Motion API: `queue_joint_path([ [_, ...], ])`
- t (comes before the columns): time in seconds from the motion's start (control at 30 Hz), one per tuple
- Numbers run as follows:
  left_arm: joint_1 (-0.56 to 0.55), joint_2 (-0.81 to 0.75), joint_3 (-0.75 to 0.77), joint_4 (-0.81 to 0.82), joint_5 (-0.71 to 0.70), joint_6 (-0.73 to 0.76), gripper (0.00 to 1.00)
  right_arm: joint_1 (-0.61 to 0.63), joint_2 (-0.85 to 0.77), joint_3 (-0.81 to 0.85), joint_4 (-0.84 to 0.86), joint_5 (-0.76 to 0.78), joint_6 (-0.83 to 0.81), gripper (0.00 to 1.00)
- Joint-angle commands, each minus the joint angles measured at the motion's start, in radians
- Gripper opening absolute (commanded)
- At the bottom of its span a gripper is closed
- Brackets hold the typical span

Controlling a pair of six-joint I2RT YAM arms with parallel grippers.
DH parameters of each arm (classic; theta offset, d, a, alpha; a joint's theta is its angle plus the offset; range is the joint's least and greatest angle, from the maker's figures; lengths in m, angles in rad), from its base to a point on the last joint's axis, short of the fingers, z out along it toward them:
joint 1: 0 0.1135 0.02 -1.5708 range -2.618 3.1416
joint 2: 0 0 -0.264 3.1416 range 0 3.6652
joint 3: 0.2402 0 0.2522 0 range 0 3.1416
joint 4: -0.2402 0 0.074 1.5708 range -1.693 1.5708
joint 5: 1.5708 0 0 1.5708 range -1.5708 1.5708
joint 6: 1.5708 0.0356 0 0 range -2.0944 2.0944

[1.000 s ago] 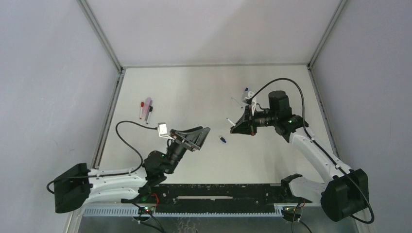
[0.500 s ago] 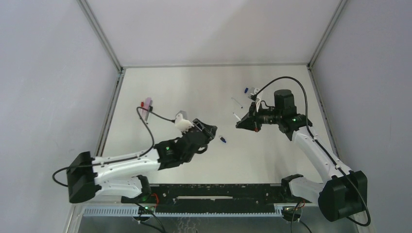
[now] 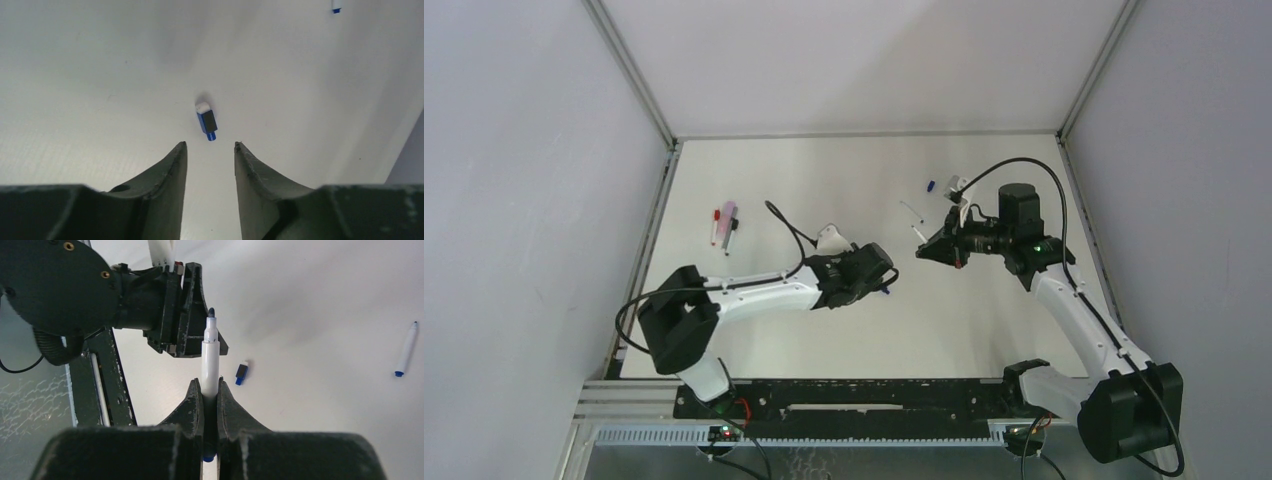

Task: Insert the pens into the pen caps
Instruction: Pick up the pen cap from the center of the board.

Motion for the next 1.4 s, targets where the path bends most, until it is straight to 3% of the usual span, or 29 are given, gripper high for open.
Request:
queue_joint_path([
  [0.0, 0.02, 0.044, 0.095, -0.036, 0.066, -0.009, 0.45, -0.008, -0.016, 0.045, -0.006, 0.011, 0.008, 0.0],
  [0.43, 0.074, 0.214, 0.219, -0.131, 0.205, 0.004, 0.46, -0.017, -0.027, 0.048, -0.008, 0.016, 0.013, 0.0],
  [0.7, 0.134, 0.319, 0.275, -0.159, 0.352, 0.044, 0.35, -0.023, -0.031, 0.048, -0.008, 0.012, 0.017, 0.0],
  [1.17, 0.135, 0.329, 0.271, -0.166, 0.333, 0.043, 0.41, -0.026, -0.033, 0.048, -0.008, 0.001, 0.021, 0.0],
  [1.37, 0.135, 0.362, 0.328, -0.255, 0.328, 0.14, 0.4, -0.028, -0.038, 0.048, -0.008, -0.001, 0.023, 0.0],
])
